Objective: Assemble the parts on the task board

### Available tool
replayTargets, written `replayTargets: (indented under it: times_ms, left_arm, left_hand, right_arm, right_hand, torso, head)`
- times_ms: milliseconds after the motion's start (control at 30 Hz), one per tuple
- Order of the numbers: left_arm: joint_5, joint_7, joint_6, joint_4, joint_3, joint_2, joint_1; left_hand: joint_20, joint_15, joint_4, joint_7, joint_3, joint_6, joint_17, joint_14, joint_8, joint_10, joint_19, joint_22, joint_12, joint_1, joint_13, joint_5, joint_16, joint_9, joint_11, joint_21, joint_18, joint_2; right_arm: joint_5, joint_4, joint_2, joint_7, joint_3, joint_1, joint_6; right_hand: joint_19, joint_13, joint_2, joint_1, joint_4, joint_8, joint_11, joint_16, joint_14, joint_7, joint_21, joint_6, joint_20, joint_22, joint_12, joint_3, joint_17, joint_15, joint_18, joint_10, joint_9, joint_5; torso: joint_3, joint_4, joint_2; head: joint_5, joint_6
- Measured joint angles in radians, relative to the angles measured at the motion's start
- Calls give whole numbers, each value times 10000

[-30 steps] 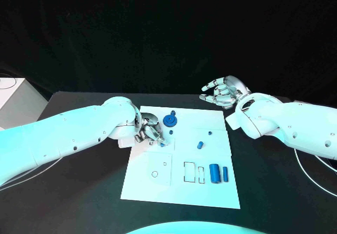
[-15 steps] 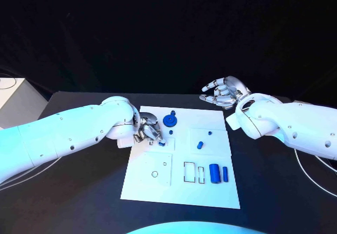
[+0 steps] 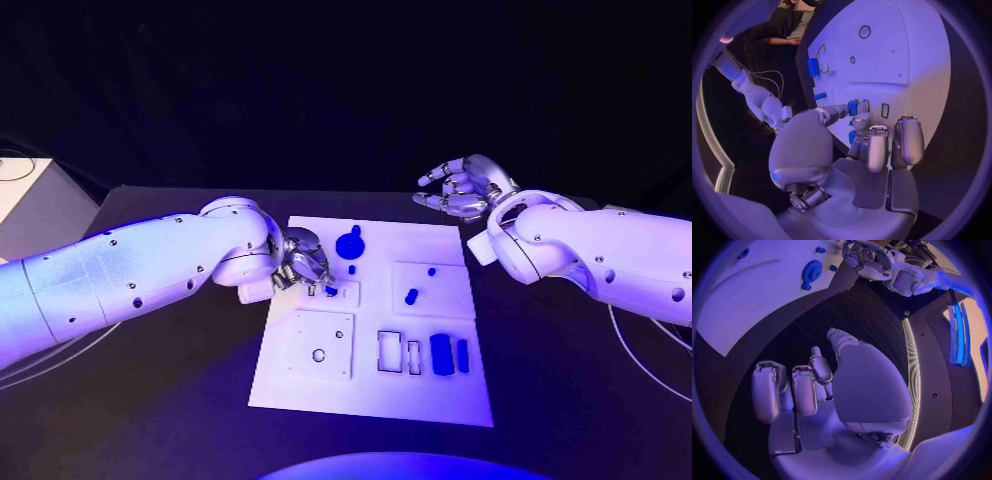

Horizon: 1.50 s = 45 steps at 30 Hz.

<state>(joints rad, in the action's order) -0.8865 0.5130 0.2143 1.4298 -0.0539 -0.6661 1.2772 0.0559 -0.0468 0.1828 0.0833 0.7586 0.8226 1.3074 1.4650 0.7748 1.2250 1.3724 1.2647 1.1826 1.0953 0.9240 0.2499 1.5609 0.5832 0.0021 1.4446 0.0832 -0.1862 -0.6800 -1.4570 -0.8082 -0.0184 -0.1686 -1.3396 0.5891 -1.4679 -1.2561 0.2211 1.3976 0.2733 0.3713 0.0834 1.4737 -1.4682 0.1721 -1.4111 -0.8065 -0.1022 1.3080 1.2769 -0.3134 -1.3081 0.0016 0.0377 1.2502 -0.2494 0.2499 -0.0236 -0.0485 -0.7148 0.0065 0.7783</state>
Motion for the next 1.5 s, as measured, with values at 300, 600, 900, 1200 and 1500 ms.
replayTargets:
  times_ms: [300, 600, 900, 1200, 1500]
  left_arm:
    - [-157, 2, -524, 161, 2, -110, 1]
    - [-703, 18, -745, 258, -10, -94, 1]
    - [-1283, 26, -756, 198, -108, 44, 0]
    - [-1623, 36, -747, 169, -155, 131, 0]
    - [-1742, 40, -733, 155, -170, 181, -1]
  left_hand:
    - [-181, -175, -122, -56, -121, 272, 0, 2, 4, 554, 377, 436, 297, -232, 527, 1522, 67, 22, -169, 221, -157, -181]
    - [-217, -246, -149, -71, -148, 356, 0, 1, 1, 694, 413, 436, 370, -367, 698, 2117, 67, 987, -234, 260, -156, -316]
    - [-252, -246, -149, -58, -148, 414, 0, 0, 0, 694, 447, 435, 371, -470, 699, 2264, 67, 1328, -233, 260, -155, -339]
    - [-216, -246, -149, -140, -148, 498, 0, 0, -27, 731, 482, 434, 371, -539, 608, 2309, 67, 1850, -267, 260, -154, -407]
    - [-252, -282, -149, -143, -148, 501, 0, 37, -27, 731, 518, 433, 371, -615, 595, 2309, 66, 1885, -267, 260, -154, -379]
  right_arm:
    - [-1, -35, -54, 0, 0, 0, 8]
    - [0, -57, -99, -1, -1, 0, 31]
    - [22, -84, -100, -4, -1, 7, 36]
    - [21, -99, -114, -7, -1, 28, 42]
    - [16, -104, -114, -7, -1, 34, 43]
  right_hand:
    - [0, 14, 0, 0, 0, 0, 0, 0, 0, 0, 0, 0, 0, -1, 0, 0, 1, 0, -1, 0, 0, 0]
    - [0, 48, 0, 0, 0, 0, 0, 0, 0, -34, 0, 35, 0, -2, 0, 0, 2, 0, 0, 0, -1, 0]
    - [0, 62, 0, 0, -72, 72, 0, 0, 0, -34, 38, 35, 0, -3, 0, 72, 3, 0, 0, 0, -9, 53]
    - [0, 117, 81, 81, -112, 77, 0, 0, 0, -34, 37, 35, 0, -4, 0, 112, 4, 0, 0, 0, -19, 55]
    - [0, 116, 81, 81, -112, 77, 0, 0, 0, -34, 37, 35, 0, -5, 0, 112, 5, 0, 0, 0, -19, 55]
  torso:
    - [11, 0, 5]
    - [7, 10, -6]
    - [9, 4, -6]
    - [7, 11, -5]
    - [2, 12, -12]
  head:
    - [67, -26]
    - [97, -4]
    - [186, 85]
    - [249, 83]
    - [303, 93]
